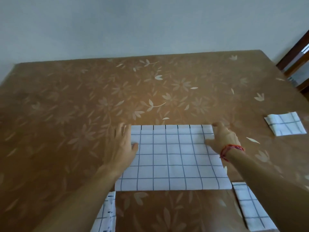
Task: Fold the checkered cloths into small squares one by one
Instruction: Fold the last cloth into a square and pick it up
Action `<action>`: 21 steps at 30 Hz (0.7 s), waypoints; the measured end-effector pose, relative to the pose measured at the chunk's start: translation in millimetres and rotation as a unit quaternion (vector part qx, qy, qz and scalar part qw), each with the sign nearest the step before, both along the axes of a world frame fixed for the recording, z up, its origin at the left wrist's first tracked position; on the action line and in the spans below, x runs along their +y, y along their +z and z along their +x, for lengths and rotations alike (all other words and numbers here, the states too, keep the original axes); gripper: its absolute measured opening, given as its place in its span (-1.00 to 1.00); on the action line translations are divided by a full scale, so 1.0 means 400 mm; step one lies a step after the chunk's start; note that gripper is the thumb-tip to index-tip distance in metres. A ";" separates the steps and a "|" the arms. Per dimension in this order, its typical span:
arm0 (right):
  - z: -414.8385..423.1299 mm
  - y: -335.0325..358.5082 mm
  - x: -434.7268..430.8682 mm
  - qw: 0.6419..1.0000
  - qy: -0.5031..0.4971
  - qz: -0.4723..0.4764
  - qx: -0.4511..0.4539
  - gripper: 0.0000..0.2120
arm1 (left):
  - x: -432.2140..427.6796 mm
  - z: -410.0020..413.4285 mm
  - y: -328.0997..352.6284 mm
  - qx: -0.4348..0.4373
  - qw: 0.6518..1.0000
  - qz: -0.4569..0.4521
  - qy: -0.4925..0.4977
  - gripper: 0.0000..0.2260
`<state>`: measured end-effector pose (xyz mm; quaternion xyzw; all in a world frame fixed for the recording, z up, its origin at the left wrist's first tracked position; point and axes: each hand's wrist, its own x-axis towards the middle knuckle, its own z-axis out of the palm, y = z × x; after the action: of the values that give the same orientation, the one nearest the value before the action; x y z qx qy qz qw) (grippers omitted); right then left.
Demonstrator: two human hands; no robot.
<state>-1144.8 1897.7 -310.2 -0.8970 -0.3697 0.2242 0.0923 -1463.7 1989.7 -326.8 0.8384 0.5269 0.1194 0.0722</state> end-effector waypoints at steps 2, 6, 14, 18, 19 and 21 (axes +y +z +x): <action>-0.009 0.007 -0.006 0.999 0.015 0.004 -0.028 -0.42 | -0.060 0.017 0.021 -0.015 0.999 0.001 -0.032 -0.61; -0.090 0.016 -0.060 0.986 0.118 0.041 -0.111 -0.48 | -0.263 0.044 0.016 -0.006 0.987 -0.018 -0.157 -0.72; -0.294 -0.023 -0.207 0.957 0.259 0.019 -0.129 -0.51 | -0.410 0.036 -0.039 0.070 0.980 -0.034 -0.185 -0.62; -0.318 -0.034 -0.223 0.957 0.272 -0.036 -0.092 -0.36 | -0.410 0.039 -0.049 0.099 0.978 -0.062 -0.174 -0.58; -0.315 -0.038 -0.221 0.958 0.271 -0.043 -0.082 -0.33 | -0.409 0.040 -0.052 0.103 0.978 -0.064 -0.171 -0.57; -0.308 -0.039 -0.215 0.961 0.264 -0.040 -0.073 -0.36 | -0.407 0.042 -0.058 0.107 0.979 -0.063 -0.163 -0.56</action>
<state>-1268.1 1811.7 -325.9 -0.7844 -0.5898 0.1889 -0.0334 -1446.7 1827.0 -349.8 0.9148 0.3941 -0.0178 0.0870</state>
